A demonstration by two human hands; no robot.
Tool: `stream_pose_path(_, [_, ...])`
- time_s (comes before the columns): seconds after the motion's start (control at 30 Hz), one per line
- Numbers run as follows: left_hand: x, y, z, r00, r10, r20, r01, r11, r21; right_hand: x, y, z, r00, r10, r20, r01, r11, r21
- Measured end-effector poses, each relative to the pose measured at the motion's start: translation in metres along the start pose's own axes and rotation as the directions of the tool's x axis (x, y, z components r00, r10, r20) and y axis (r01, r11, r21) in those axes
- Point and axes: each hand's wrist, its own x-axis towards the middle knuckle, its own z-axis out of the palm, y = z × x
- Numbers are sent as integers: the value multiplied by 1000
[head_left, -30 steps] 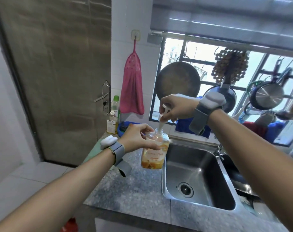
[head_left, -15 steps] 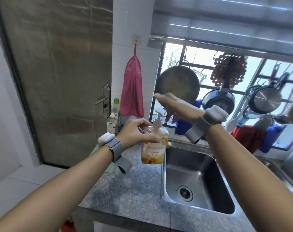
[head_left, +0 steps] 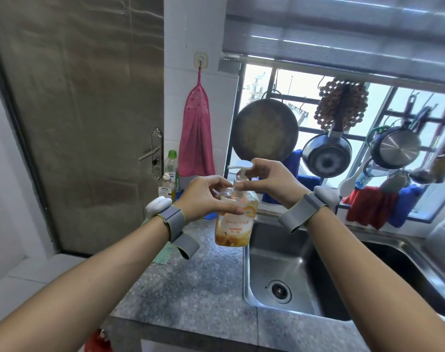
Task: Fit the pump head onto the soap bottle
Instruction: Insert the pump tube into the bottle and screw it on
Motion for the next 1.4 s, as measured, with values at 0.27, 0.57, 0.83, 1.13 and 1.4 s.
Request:
stream_pose_path(0.27, [5,-5,3,1000,12,-7,-12,1000,-12,-2,15,1,998,59,24,-60,995,75])
stream_pose_path(0.57, [12,0,6,1000,17,9,-17,1000,-24,6,14,-10,997,60,46,-68,978,195])
stream_pose_path(0.83, [17,1,7,1000,17,2,-17,999,-27,10,30,-4,995,65,79,-83,966,246])
stream_pose_path(1.13, [22,-5,7,1000,8,-2,-8,1000,-7,15,27,-11,998,-3,60,-13,967,254])
stream_pose_path(1.4, [25,-1,8,1000,14,17,-13,999,-38,22,42,-1,1000,30,-8,-27,973,227])
